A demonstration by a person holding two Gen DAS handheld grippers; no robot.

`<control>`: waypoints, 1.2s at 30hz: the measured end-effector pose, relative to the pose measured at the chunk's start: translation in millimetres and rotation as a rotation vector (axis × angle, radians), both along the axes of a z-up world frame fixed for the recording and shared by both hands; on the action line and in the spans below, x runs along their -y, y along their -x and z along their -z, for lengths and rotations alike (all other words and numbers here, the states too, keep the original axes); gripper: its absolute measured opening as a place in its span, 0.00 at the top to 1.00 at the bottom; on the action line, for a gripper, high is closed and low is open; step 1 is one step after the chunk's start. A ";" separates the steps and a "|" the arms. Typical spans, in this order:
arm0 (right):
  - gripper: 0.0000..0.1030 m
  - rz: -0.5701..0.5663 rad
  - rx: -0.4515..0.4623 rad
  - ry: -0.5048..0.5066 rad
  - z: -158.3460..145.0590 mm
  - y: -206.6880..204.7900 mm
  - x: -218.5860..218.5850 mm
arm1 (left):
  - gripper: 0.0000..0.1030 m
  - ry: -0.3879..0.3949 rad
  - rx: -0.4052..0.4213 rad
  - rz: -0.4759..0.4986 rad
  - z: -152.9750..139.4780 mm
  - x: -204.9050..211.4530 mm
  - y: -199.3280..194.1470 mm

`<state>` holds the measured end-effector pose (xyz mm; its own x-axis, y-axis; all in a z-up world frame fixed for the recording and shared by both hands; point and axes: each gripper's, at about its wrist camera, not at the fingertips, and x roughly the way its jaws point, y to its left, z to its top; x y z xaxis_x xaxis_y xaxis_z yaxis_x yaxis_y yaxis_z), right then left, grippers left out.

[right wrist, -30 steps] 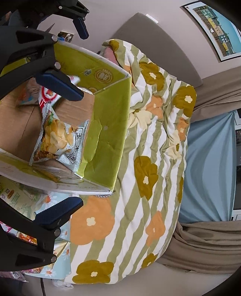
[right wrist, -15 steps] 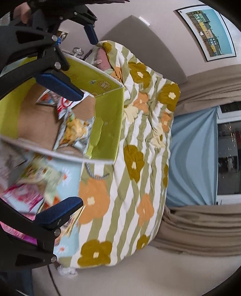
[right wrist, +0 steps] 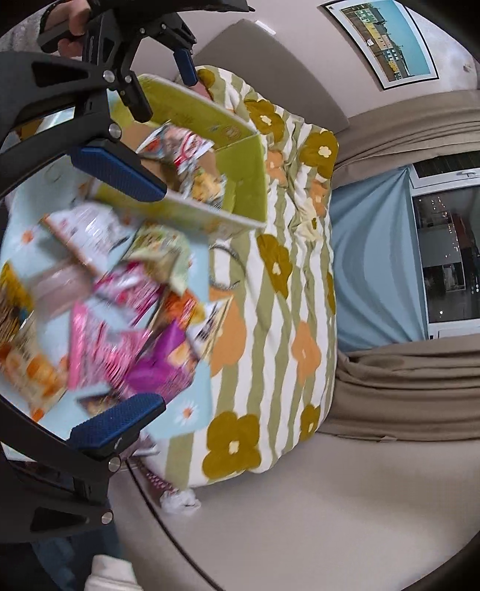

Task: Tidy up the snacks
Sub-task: 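Move both tools back from the box toward the snack pile, then grasp the gold cookie packet with left tool while right tool grasps egg cake packet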

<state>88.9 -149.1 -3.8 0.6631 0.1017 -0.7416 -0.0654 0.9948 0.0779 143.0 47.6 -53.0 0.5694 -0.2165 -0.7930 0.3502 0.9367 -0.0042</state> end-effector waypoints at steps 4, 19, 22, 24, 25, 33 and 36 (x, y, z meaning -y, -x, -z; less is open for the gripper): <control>0.00 -0.014 -0.025 0.008 11.1 24.8 40.2 | 0.00 -0.012 -0.027 0.018 9.2 53.0 27.5; 0.00 -0.156 -0.197 -0.033 100.4 59.7 144.7 | 0.00 -0.122 -0.155 0.152 80.1 188.2 111.7; 0.00 -0.182 -0.222 -0.043 117.4 59.1 152.7 | 0.00 -0.174 -0.159 0.233 94.6 202.8 121.1; 0.00 -0.196 -0.233 -0.048 125.7 57.6 154.9 | 0.00 -0.209 -0.161 0.280 106.6 209.8 125.0; 0.00 -0.205 -0.241 -0.052 131.3 56.7 155.4 | 0.00 -0.222 -0.161 0.296 112.1 212.9 126.0; 0.00 -0.245 -0.293 -0.105 164.0 46.4 152.3 | 0.00 -0.250 -0.187 0.349 151.1 226.1 115.7; 0.00 -0.256 -0.304 -0.113 172.7 43.6 149.1 | 0.00 -0.242 -0.201 0.354 160.3 226.5 109.5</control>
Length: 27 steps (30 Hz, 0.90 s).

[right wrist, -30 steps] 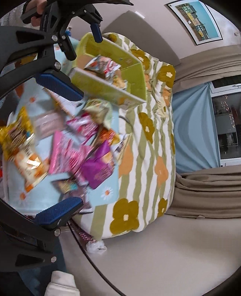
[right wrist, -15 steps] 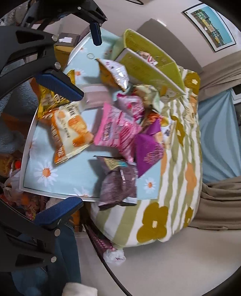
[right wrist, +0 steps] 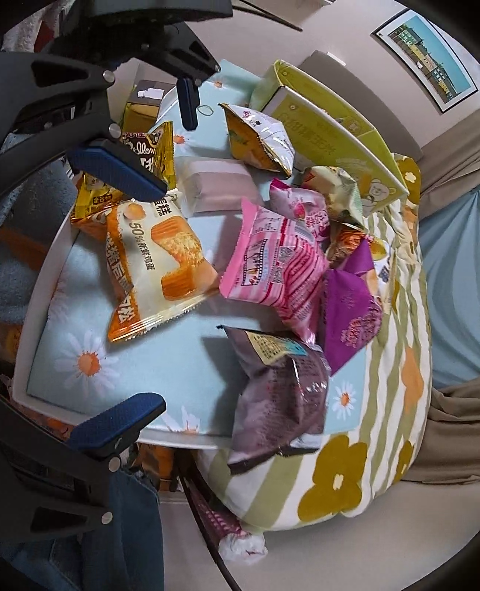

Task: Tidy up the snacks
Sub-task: 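Grasp the gold cookie packet with left tool while right tool grasps egg cake packet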

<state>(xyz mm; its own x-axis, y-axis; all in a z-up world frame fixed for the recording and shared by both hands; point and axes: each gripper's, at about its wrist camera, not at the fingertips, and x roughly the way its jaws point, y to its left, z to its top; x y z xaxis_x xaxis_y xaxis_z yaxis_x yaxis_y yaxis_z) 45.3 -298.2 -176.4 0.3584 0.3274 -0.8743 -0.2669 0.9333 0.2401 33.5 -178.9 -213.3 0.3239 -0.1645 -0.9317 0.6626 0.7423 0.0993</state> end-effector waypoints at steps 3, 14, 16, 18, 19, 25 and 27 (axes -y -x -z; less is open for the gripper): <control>0.00 -0.012 -0.009 -0.005 6.9 -1.9 -3.2 | 0.06 0.006 -0.021 -0.002 7.9 -1.4 -6.0; 0.00 -0.056 -0.061 -0.030 27.7 -8.1 -9.3 | 0.33 0.072 -0.113 -0.028 26.7 -7.5 -21.5; 0.00 -0.074 -0.065 -0.029 30.2 -9.8 -11.6 | 0.34 0.081 -0.113 -0.033 27.1 -9.6 -21.1; 0.00 -0.099 -0.066 -0.026 32.4 -11.5 -13.9 | 0.34 0.087 -0.113 -0.036 28.3 -10.8 -21.3; 0.00 -0.115 -0.067 -0.024 33.5 -12.6 -15.6 | 0.35 0.088 -0.113 -0.037 27.3 -12.6 -19.7; 0.00 -0.216 -0.088 -0.035 41.1 -16.8 -27.3 | 0.38 0.099 -0.106 -0.059 21.2 -23.4 -13.2; 0.00 -0.236 -0.090 -0.038 42.3 -16.9 -30.8 | 0.40 0.096 -0.100 -0.069 17.5 -30.0 -9.9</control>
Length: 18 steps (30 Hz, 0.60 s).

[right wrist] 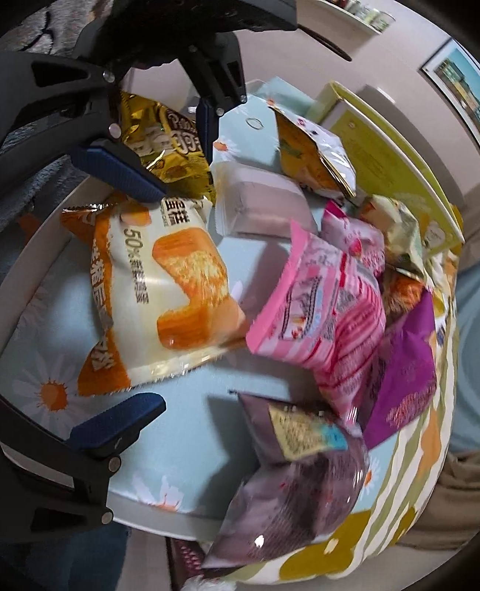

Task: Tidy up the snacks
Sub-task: 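Grasp the gold cookie packet with left tool while right tool grasps egg cake packet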

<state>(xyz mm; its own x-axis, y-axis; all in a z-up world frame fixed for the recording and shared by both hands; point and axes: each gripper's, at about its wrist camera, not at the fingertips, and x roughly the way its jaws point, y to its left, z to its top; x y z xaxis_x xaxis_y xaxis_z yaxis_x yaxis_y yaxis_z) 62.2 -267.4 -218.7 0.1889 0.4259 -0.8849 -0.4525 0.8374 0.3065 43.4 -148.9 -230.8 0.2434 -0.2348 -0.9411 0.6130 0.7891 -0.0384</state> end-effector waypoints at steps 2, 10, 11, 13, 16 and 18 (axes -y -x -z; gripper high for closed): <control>0.00 -0.016 -0.004 -0.002 2.1 -0.4 -4.5 | 0.41 -0.003 0.005 -0.006 -2.7 -3.9 0.7; 0.00 -0.044 -0.035 -0.015 14.9 -3.9 -20.0 | 0.41 -0.030 0.022 -0.024 -2.4 -17.2 1.5; 0.00 -0.048 -0.042 -0.018 16.6 -4.1 -20.7 | 0.41 -0.033 0.027 -0.024 -2.9 -18.4 2.5; 0.00 -0.052 -0.047 -0.032 17.0 -3.6 -20.1 | 0.42 -0.037 0.032 -0.032 -3.1 -22.0 2.9; 0.00 -0.068 -0.040 -0.015 19.7 -2.1 -24.0 | 0.42 -0.037 0.032 -0.044 -1.5 -27.4 3.9; 0.05 -0.079 -0.029 0.014 22.7 2.1 -30.1 | 0.42 -0.043 0.034 -0.052 -0.6 -29.3 4.4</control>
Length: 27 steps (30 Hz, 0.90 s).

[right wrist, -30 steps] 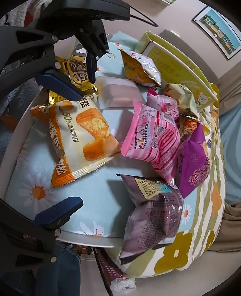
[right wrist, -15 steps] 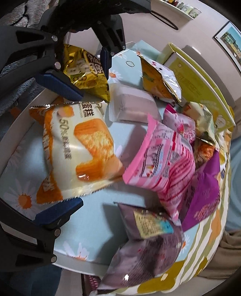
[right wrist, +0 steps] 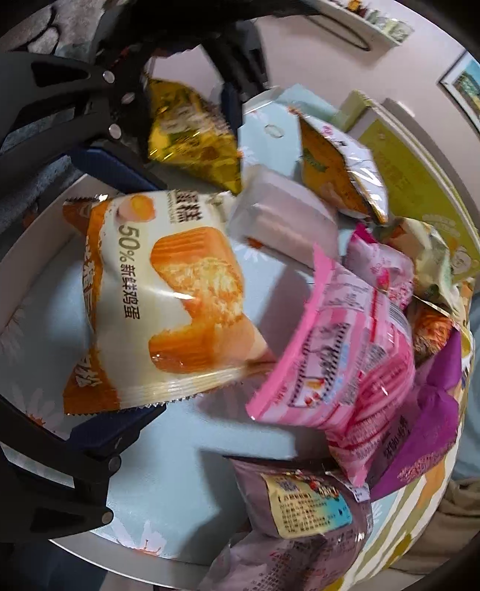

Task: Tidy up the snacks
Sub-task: 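Grasp the gold cookie packet with left tool while right tool grasps egg cake packet, then carry both packets into the cardboard box and open both tools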

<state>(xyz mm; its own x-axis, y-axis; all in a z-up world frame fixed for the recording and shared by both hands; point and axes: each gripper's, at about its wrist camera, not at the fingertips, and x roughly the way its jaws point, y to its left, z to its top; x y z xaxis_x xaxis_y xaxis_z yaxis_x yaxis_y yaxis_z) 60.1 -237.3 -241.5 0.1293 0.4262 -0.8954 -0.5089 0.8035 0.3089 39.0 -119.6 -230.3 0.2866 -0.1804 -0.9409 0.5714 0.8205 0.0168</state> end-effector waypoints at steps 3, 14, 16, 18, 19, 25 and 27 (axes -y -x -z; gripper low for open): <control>0.17 0.006 0.004 -0.011 -1.2 5.0 -2.2 | 0.42 0.002 0.003 -0.008 -2.5 -2.5 0.2; 0.30 0.066 0.047 -0.025 -27.9 24.5 1.9 | 0.48 0.022 0.041 -0.024 -32.2 -0.9 6.6; 0.30 0.073 0.060 -0.028 -37.2 29.7 3.1 | 0.48 0.024 0.060 -0.026 -40.1 -1.4 8.7; 0.30 0.080 0.073 -0.032 -47.0 31.6 8.2 | 0.48 0.027 0.075 -0.030 -47.0 -2.2 10.3; 0.30 0.084 0.079 -0.034 -50.1 32.4 7.0 | 0.48 0.029 0.080 -0.031 -49.4 -3.1 10.1; 0.30 0.110 0.127 -0.051 -80.2 41.7 17.0 | 0.49 0.064 0.120 -0.048 -80.8 -13.8 16.7; 0.30 0.114 0.147 -0.053 -91.8 44.4 16.4 | 0.49 0.083 0.137 -0.059 -93.9 -18.1 18.9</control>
<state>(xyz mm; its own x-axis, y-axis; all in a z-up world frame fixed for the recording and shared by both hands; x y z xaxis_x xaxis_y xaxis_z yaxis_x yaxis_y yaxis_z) 15.7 -253.8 -149.6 0.3077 0.4474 -0.8397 -0.4582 0.8432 0.2814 20.1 -101.5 -136.3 0.4233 -0.2348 -0.8751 0.5189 0.8546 0.0217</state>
